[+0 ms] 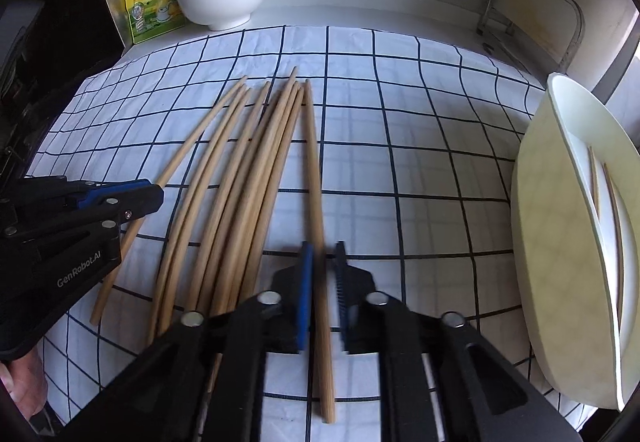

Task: Organize utensils
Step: 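Close the right tool on one chopstick while the left tool grasps another chopstick, then carry both held chopsticks over the white basin and lower them inside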

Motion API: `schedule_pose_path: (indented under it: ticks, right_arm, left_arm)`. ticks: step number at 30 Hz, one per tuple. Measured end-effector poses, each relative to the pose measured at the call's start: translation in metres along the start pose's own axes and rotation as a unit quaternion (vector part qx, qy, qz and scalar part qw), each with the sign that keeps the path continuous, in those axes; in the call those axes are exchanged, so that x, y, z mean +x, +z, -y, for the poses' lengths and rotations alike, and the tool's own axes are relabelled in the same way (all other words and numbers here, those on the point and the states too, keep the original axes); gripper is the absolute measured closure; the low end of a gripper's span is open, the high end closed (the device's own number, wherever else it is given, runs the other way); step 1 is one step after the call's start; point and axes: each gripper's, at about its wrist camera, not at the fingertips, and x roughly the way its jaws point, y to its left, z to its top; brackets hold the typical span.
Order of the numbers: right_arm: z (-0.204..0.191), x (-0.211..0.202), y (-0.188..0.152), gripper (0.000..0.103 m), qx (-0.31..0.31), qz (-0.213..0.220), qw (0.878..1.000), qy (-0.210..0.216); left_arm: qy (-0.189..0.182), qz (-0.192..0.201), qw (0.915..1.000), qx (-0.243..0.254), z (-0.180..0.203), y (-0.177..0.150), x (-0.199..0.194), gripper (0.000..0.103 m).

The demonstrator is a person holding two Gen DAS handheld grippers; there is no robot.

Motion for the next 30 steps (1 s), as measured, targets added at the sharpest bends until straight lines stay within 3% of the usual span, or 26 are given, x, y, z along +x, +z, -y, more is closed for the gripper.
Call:
schedule_pose_path:
  ticks: [5, 11, 22, 30]
  right_arm:
    - [0.004, -0.003, 0.001, 0.097, 0.02, -0.013, 1.0, 0.014]
    - [0.009, -0.019, 0.003, 0.097, 0.051, -0.013, 0.998, 0.038]
    - [0.014, -0.073, 0.016, 0.097, 0.052, 0.021, 0.996, 0.075]
    - [0.051, -0.12, 0.025, 0.097, 0.059, 0.066, 0.994, 0.07]
  left_arm:
    - [-0.033, -0.02, 0.9992, -0.014, -0.009, -0.001, -0.002, 0.096]
    - [-0.036, -0.022, 0.9988, -0.023, -0.019, -0.005, -0.02, 0.096]
    - [-0.036, 0.013, 0.9991, -0.02, -0.006, 0.007, -0.078, 0.096]
    - [-0.047, 0.045, 0.9979, -0.003, 0.032, 0.033, -0.107, 0.096]
